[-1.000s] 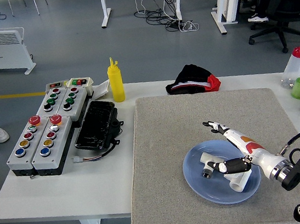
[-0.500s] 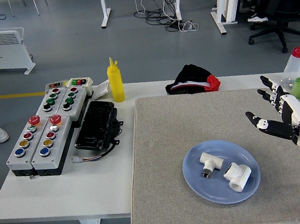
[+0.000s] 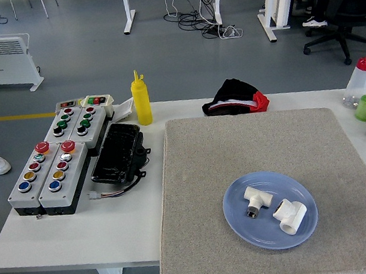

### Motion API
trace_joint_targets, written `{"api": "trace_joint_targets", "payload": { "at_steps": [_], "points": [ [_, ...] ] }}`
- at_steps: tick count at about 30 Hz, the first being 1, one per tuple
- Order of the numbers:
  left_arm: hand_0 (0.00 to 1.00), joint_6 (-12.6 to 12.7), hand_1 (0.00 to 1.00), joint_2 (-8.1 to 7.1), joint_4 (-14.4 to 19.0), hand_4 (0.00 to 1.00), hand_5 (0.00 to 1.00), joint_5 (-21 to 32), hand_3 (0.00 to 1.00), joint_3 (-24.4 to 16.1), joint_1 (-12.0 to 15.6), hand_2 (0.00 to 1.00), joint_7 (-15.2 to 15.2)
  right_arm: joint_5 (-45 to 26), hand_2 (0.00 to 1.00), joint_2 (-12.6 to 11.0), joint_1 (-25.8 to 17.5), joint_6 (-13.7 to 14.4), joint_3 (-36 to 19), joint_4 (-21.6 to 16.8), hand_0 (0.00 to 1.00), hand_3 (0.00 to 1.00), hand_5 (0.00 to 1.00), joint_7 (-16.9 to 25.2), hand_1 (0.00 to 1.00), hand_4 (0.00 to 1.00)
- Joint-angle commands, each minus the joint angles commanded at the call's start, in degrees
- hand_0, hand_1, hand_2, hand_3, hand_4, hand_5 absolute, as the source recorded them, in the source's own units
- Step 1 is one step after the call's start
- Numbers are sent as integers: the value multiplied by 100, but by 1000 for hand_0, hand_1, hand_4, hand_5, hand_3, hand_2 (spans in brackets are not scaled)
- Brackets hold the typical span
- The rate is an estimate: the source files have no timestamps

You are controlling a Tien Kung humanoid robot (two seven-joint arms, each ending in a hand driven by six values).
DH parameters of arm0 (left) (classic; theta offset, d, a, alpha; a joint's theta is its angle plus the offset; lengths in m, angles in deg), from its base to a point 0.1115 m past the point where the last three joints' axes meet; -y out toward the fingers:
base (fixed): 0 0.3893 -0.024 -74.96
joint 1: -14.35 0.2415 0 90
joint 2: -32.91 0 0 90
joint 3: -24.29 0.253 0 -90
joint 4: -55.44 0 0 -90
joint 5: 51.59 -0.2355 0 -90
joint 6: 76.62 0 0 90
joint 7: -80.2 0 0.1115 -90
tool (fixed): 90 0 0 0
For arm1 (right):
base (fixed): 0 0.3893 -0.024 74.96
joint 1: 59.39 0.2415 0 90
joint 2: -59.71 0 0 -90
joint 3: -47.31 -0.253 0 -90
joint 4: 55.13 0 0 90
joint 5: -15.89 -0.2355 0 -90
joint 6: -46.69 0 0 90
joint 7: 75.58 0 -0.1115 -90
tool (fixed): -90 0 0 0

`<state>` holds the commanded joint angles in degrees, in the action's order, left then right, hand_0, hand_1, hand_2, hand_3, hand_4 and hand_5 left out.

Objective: Pick pipe place plate twice

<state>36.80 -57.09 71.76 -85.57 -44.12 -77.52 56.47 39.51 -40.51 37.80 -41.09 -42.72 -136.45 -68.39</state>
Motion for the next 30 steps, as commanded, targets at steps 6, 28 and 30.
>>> {"api": "trace_joint_targets", "payload": {
  "at_steps": [6,28,30],
  "points": [
    [602,-7,594,0,7,551,998,-152,725,-124,-17,702,-46,-849,872,58,-321,-47,-145,-57,842,834,554,51,801,574],
    [602,-120,596,0,-17,547,998,-390,730,-268,-9,703,-34,-973,856,21,-574,-7,-387,-62,812,822,563,194,779,550],
    [602,-136,596,0,-24,547,998,-357,730,-240,-9,703,-14,-953,856,13,-586,-9,-419,-67,812,822,563,179,779,550]
  ]
}}
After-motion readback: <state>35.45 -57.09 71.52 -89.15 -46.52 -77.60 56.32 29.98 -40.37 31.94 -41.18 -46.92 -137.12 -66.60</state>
